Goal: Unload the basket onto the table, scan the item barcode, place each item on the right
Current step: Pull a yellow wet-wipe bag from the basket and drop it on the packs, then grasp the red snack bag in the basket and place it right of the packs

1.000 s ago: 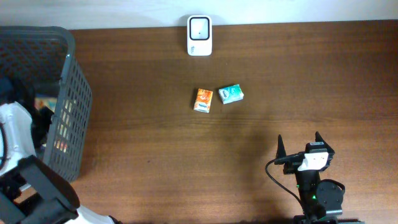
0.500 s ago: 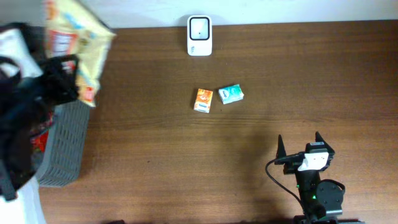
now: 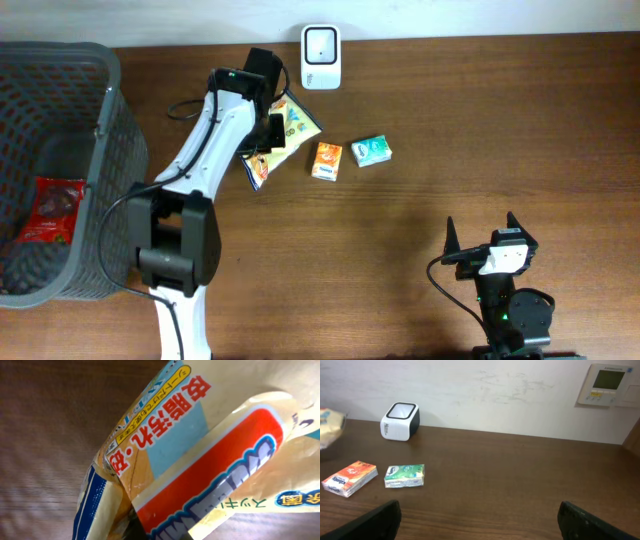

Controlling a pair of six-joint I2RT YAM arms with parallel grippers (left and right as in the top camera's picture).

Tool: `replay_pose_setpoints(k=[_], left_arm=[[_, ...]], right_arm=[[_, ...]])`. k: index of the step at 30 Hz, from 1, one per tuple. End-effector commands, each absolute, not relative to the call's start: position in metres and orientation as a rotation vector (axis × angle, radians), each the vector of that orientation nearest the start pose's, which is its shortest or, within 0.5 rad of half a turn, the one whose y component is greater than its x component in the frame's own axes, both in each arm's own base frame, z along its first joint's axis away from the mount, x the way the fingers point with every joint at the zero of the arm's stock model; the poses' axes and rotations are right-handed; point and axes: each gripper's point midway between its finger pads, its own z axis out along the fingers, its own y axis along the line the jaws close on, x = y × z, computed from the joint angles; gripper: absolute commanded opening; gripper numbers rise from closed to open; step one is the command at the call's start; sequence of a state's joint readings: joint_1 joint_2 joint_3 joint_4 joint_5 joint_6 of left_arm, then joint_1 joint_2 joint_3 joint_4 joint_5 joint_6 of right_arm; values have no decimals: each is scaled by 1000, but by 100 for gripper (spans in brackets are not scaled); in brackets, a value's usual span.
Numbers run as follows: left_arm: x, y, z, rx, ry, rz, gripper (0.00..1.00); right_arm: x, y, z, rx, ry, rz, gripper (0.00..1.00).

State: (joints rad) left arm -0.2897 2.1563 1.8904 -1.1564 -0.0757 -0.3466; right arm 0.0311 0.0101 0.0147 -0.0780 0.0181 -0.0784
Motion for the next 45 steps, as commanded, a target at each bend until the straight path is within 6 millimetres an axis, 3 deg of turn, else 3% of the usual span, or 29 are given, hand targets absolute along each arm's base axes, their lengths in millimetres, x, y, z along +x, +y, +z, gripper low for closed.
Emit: replay_pose_setpoints(k=[1, 5, 7, 8, 10, 11, 13, 14, 17, 19, 21, 22, 24, 26, 27, 30, 32, 33, 35, 38, 39, 40, 43, 45], left_arm=[[435, -124, 55, -268, 3021, 78, 0], [418, -166, 29, -137, 3093, 50, 1], [410, -187, 28, -72, 3101, 24, 5], [406, -199, 27, -35, 3104, -3, 15], [410, -215, 37, 4, 3067, -35, 22], [418, -218, 50, 2, 3040, -54, 34], [435, -210, 80, -12, 2996, -64, 92], [440, -204, 98, -18, 2978, -68, 94], [453, -164, 196, -123, 2851, -32, 97], [450, -135, 255, -189, 2740, -34, 92], [450, -112, 317, -178, 2560, -80, 99], [448, -97, 337, -217, 2499, -59, 99], [432, -47, 380, -307, 2383, -10, 99], [420, -6, 402, -329, 2329, 54, 100], [412, 30, 410, -427, 2293, 93, 100], [390, 141, 400, -751, 2256, 169, 100], [373, 192, 381, -915, 2272, 235, 99], [360, 218, 364, -1000, 2307, 269, 89], [346, 255, 309, -1121, 2439, 303, 84], [351, 270, 230, -1061, 2638, 313, 83], [351, 270, 213, -1026, 2684, 313, 84], [348, 268, 182, -951, 2777, 309, 84], [341, 263, 138, -861, 2885, 296, 84], [338, 261, 120, -795, 2931, 291, 76]], right_arm=[[246, 3, 155, -67, 1649, -53, 98], [246, 3, 155, -67, 1649, -53, 98], [246, 3, 155, -67, 1649, -53, 98], [246, 3, 155, -67, 1649, -53, 99], [246, 3, 155, -67, 1649, -53, 98], [246, 3, 155, -67, 1649, -53, 98], [246, 3, 155, -67, 1649, -53, 98], [246, 3, 155, -67, 1649, -53, 98], [246, 3, 155, -67, 1649, -53, 98], [246, 3, 155, -67, 1649, -53, 98], [246, 3, 155, -67, 1649, -53, 98], [246, 3, 155, -67, 1649, -53, 98], [246, 3, 155, -67, 1649, -53, 98], [246, 3, 155, -67, 1649, -53, 98], [246, 3, 155, -67, 1649, -53, 98], [246, 3, 155, -67, 1649, -53, 98], [246, 3, 155, -67, 1649, -53, 98], [246, 3, 155, -67, 1649, -53, 98], [246, 3, 155, -67, 1649, -53, 98], [246, 3, 155, -67, 1650, -53, 98], [246, 3, 155, -67, 1650, -53, 98], [246, 3, 155, -67, 1650, -53, 98], [246, 3, 155, -67, 1651, -53, 98], [246, 3, 155, -67, 1651, -53, 99]])
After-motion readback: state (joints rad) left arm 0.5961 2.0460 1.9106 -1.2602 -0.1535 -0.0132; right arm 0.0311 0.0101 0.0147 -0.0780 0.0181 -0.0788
